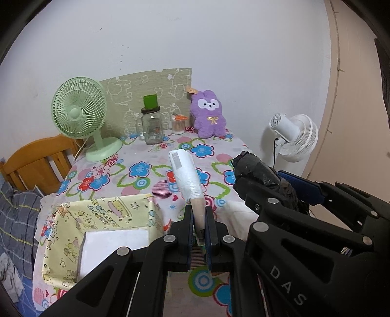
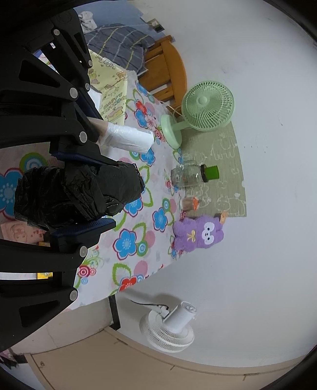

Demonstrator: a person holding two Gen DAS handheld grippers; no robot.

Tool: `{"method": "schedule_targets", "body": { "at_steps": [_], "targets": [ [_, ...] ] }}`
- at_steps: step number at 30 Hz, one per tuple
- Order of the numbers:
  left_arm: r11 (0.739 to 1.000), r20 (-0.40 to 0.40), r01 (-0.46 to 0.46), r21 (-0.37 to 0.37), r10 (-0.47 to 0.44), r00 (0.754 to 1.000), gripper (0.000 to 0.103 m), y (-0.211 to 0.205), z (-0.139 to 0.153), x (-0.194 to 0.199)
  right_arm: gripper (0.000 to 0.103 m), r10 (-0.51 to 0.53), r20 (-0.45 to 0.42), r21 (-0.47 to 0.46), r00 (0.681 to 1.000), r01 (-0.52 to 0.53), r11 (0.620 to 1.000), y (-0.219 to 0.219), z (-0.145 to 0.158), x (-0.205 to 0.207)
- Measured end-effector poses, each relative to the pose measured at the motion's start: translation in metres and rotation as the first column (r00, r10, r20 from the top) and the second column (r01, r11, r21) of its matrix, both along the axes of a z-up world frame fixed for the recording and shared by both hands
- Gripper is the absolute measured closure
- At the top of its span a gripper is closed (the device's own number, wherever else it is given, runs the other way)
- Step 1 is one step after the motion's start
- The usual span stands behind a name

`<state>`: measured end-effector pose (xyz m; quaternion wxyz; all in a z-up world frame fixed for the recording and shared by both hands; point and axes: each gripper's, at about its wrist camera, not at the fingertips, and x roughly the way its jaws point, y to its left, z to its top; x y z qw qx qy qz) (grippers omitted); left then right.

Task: Organize soft objects
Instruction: 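Lift and carry both held items over the paper storage box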

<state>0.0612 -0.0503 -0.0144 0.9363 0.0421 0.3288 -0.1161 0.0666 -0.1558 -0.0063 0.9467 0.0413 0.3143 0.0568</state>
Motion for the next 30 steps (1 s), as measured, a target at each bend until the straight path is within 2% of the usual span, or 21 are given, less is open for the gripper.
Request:
{"method": "schedule_targets", "body": {
  "at_steps": [10,30],
  "targets": [
    [1.0,-0.008,-0.028,0.0,0.028,1.0,0.098,0.027,0.0,0.01,0.058,0.069,-0.009,0.017,0.998,-0.069,0.997,0.03,0.0,0.013],
    [0.995,-0.033,-0.099,0.021,0.099,0.995,0.098,0.087,-0.013,0.025,0.058,0.172,-0.042,-0.014,0.984,-0.173,0.985,0.097,-0.011,0.041]
  ]
}}
